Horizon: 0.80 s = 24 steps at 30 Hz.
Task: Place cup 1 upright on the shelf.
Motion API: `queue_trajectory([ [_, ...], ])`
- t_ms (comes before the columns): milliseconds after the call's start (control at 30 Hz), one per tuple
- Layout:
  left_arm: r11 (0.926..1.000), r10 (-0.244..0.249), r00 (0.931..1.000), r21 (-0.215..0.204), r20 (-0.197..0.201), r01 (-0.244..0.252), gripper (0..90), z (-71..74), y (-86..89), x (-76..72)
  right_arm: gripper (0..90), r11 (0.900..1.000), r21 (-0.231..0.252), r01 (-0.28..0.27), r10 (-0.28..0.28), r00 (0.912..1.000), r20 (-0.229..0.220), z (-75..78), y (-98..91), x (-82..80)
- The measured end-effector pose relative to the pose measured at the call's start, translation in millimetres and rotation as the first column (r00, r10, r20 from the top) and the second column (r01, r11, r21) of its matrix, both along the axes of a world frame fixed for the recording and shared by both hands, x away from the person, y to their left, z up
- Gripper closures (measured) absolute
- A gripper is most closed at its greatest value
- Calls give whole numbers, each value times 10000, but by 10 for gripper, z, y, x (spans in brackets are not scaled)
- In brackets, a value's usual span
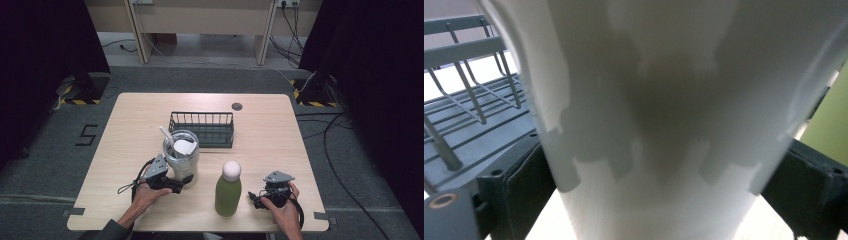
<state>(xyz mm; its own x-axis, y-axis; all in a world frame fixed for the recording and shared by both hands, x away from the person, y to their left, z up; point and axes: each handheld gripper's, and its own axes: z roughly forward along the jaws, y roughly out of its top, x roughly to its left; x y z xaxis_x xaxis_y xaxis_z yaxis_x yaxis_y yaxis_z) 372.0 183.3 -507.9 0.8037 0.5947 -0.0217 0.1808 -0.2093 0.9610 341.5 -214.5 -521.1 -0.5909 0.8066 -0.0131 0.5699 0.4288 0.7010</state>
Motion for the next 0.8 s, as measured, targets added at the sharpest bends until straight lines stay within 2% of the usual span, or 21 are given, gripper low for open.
queue_trajectory([
  [400,9995,13,10000,-321,93,-10,102,-18,-38,42,4,10000,35,3,-3,10000,-34,0,4,-3],
  [800,9994,86,9998,-332,176,-80,110,-15,-44,41,4,10000,12,-82,82,10000,6,0,3,0],
])
